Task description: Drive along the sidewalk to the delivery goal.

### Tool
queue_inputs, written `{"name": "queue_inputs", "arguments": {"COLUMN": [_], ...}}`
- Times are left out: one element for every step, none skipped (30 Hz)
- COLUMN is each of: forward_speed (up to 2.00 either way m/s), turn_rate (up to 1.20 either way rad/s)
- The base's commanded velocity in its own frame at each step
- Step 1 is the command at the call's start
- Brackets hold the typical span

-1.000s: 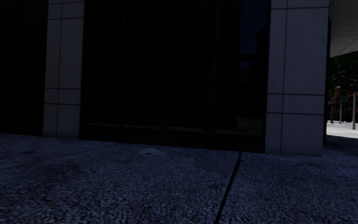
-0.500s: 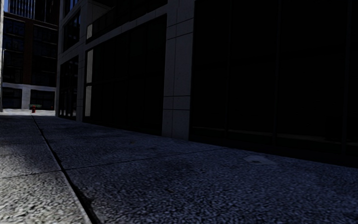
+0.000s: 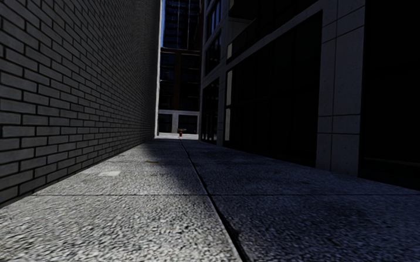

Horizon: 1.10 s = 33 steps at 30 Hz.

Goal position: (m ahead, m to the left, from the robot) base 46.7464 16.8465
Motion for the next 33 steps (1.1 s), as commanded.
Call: {"name": "queue_inputs", "arguments": {"forward_speed": [0.0,0.0,0.0,0.0,0.0,0.0,0.0,0.0,0.18,0.47,0.69,0.99,0.99,0.99,0.99,0.99,0.99,0.99,0.99,0.99,0.99,0.99,0.99,0.99,0.99,0.99,0.99,0.99,0.99,0.99,0.99,0.99,0.99], "turn_rate": [0.69,0.69,0.0,0.0,0.0,0.0,0.0,0.0,0.0,0.0,0.0,0.0,0.0,0.0,0.0,0.0,0.0,0.0,0.0,0.0,0.0,0.0,0.0,0.0,0.0,0.0,0.0,0.0,0.0,0.0,0.0,0.0,0.0]}}
